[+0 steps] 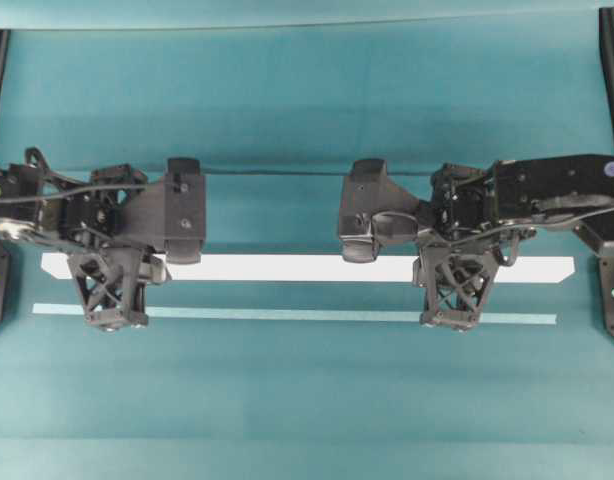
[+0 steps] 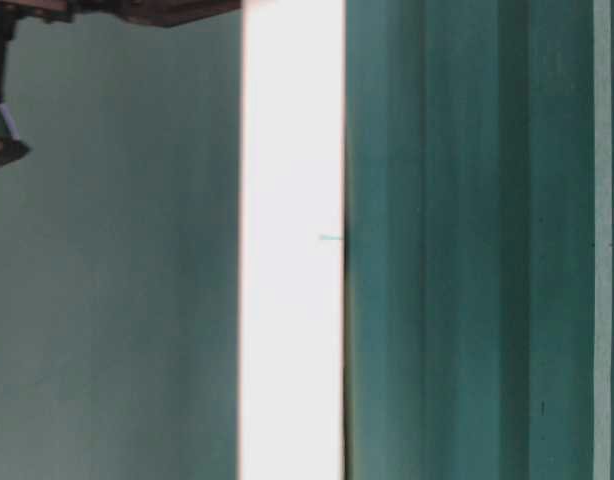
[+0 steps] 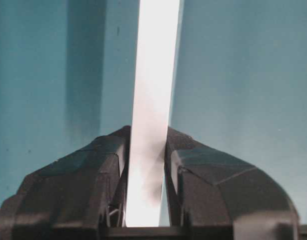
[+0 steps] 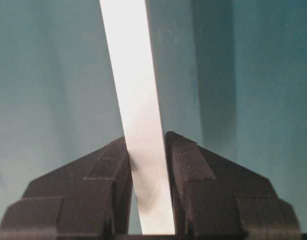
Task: Lift a wooden board with both hands.
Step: 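Lift the gripped board with both grippers and raise it back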
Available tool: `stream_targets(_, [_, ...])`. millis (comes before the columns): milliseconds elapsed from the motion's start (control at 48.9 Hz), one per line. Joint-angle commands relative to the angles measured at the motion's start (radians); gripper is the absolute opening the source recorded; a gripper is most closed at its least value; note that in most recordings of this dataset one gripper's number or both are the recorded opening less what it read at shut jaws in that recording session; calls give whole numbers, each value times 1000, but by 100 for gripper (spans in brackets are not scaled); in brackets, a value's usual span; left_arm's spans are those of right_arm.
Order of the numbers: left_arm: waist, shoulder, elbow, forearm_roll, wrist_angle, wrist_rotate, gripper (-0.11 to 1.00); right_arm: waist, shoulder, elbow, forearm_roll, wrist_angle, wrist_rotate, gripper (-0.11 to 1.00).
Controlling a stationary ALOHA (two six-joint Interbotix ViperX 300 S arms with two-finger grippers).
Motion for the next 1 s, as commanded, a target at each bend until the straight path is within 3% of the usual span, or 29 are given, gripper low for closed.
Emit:
stream_targets(0, [5,-23,-55,0,40,-31,17,-3,-9,-46,3,48,12,21])
stream_targets(368, [2,-57,-172,0,138,-69,17,3,-6,-196,9,216,12,21])
stream_targets(634, [9,-61,-308,-2,285,-97,17,6,9,-322,28,387,12,21])
stream_targets(982, [23,-61,-443,-2,385,-109,17,3,12,-465,28,477,28,21])
